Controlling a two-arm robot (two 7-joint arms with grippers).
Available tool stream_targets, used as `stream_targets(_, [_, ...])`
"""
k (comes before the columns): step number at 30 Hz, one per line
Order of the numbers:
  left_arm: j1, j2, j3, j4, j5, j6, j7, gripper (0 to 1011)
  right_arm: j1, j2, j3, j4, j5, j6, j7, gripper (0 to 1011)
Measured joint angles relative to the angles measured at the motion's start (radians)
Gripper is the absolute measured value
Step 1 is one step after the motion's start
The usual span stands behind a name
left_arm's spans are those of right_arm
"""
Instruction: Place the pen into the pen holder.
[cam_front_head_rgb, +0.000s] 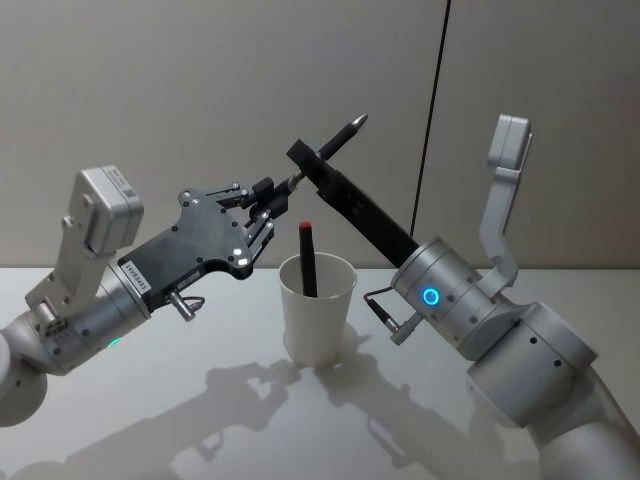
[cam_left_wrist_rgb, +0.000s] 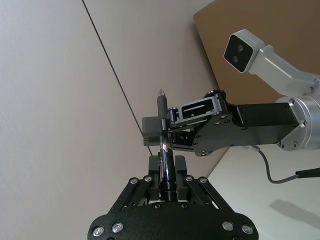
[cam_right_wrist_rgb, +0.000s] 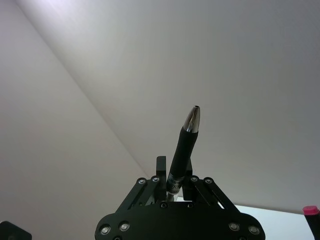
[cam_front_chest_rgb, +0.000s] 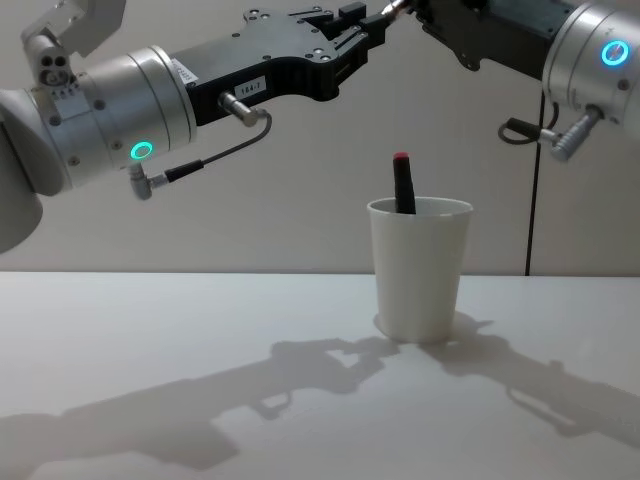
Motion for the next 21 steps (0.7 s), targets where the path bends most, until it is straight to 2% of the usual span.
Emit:
stream_targets(16, [0.000, 0.000, 0.000, 0.000, -0.001, -0.001, 0.000, 197, 0.000, 0.000, 0.000, 0.000, -0.001, 0.000, -0.002, 162])
stream_targets(19, [0.000, 0.000, 0.000, 0.000, -0.001, -0.001, 0.000, 253, 0.000, 0.001, 0.001, 0.000, -0.001, 0.000, -0.004, 156])
stream_targets(21, [0.000, 0.000, 0.000, 0.000, -0.001, -0.001, 0.000, 327, 0.000, 0.001, 0.001, 0.000, -0.001, 0.000, -0.004, 156])
